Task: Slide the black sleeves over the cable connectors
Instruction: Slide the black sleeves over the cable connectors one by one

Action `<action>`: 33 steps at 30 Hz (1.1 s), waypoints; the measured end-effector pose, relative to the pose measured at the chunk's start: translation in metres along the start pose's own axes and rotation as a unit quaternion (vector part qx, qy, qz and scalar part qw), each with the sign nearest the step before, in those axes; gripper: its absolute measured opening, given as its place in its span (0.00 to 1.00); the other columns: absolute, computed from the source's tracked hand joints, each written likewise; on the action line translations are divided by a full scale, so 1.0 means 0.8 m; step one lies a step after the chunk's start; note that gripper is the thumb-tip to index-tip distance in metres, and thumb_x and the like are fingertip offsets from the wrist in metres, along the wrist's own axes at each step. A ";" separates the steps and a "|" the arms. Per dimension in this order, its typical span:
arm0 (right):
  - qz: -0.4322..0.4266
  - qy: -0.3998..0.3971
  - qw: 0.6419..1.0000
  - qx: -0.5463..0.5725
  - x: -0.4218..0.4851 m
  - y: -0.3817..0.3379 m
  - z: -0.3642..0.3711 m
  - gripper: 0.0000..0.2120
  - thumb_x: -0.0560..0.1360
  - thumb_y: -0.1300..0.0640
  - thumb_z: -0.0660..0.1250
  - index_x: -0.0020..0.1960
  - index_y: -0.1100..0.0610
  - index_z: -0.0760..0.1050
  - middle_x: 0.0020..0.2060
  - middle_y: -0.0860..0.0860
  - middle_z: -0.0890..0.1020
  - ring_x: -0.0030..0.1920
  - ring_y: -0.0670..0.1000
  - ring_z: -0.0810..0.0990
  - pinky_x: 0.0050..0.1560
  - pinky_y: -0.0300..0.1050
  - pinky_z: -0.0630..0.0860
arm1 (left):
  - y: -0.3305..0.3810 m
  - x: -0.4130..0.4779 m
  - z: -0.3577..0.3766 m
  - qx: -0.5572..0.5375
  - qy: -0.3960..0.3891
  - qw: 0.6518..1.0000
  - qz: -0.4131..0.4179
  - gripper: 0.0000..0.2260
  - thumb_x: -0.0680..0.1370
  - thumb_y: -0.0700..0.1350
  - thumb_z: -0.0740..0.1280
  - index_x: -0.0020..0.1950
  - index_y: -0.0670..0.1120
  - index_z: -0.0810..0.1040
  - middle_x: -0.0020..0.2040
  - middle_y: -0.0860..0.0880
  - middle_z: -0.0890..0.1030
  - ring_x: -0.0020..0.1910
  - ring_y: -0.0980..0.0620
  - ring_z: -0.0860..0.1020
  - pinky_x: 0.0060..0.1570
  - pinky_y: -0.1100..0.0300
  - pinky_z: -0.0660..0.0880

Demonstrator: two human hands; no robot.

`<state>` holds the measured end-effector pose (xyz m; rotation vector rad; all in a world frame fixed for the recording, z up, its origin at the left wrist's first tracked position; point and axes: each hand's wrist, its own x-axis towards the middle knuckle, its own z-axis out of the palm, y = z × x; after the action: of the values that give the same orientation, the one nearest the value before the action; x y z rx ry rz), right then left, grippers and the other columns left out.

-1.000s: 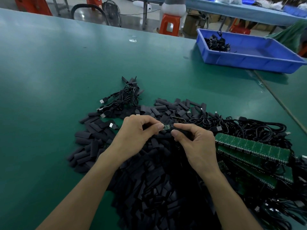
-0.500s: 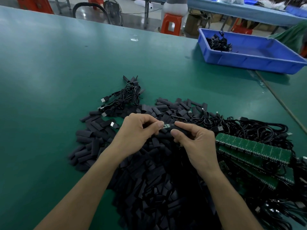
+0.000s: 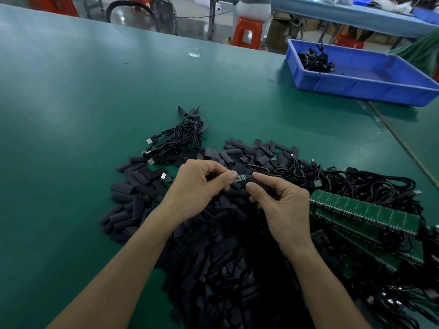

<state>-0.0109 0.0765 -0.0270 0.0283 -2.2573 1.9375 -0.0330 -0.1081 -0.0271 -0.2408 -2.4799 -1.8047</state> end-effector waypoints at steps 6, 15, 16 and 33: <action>-0.003 -0.005 1.000 0.003 -0.006 -0.002 -0.001 0.16 0.67 0.51 0.76 0.55 0.49 0.83 0.40 0.47 0.87 0.35 0.44 0.84 0.40 0.34 0.78 | 0.000 0.000 0.000 0.006 0.004 1.000 -0.003 0.07 0.78 0.51 0.72 0.43 0.51 0.85 0.34 0.53 0.84 0.31 0.51 0.78 0.36 0.50 0.77; -0.008 0.023 1.000 0.008 -0.005 0.001 0.005 0.10 0.71 0.60 0.77 0.51 0.50 0.84 0.37 0.47 0.87 0.36 0.44 0.85 0.39 0.33 0.78 | 0.001 -0.001 0.002 0.000 -0.002 1.000 0.009 0.06 0.78 0.51 0.72 0.42 0.53 0.85 0.34 0.54 0.84 0.33 0.49 0.80 0.39 0.47 0.79; -0.006 0.022 1.000 0.011 -0.005 0.002 0.005 0.10 0.72 0.60 0.77 0.51 0.49 0.84 0.37 0.47 0.87 0.36 0.45 0.85 0.39 0.34 0.79 | 0.001 -0.001 0.003 0.002 -0.001 1.000 0.010 0.06 0.78 0.51 0.72 0.42 0.53 0.85 0.34 0.54 0.84 0.33 0.47 0.81 0.39 0.47 0.79; 0.016 -0.152 0.988 -0.003 0.015 -0.012 -0.023 0.13 0.68 0.57 0.77 0.52 0.49 0.84 0.43 0.47 0.87 0.42 0.46 0.86 0.45 0.36 0.80 | -0.001 0.001 -0.006 -0.013 -0.061 0.998 0.023 0.03 0.77 0.49 0.72 0.45 0.55 0.85 0.36 0.56 0.84 0.35 0.60 0.80 0.38 0.70 0.74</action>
<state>-0.0194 0.0938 -0.0132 0.3086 -2.4617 2.0652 -0.0341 -0.1124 -0.0263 -0.4188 -2.5088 -1.8584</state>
